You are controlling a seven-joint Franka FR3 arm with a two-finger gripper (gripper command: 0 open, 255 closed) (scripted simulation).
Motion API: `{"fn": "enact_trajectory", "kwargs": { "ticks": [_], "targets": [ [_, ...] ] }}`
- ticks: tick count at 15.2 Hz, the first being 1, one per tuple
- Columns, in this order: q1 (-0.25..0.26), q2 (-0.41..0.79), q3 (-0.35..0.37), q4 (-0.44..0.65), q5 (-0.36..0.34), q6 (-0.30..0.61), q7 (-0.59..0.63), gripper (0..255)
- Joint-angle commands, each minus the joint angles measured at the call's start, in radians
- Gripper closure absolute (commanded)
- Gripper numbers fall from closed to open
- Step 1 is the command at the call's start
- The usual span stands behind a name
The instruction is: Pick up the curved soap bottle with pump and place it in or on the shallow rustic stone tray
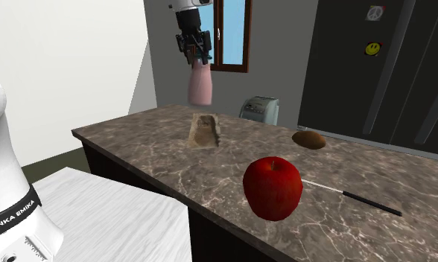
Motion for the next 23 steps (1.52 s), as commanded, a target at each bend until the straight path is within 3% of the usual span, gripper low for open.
{"fn": "enact_trajectory", "kwargs": {
  "ticks": [1,14,21,22,23],
  "targets": [
    [-0.001,0.008,-0.002,-0.019,0.001,0.029,-0.001,255],
    [-0.003,0.069,-0.006,-0.133,0.005,0.203,0.000,255],
    [-0.003,0.069,-0.006,-0.133,0.005,0.203,0.000,255],
    [-0.003,0.069,-0.006,-0.133,0.005,0.203,0.000,0],
    [-0.003,0.069,-0.006,-0.133,0.005,0.203,-0.001,0]
  ]
}}
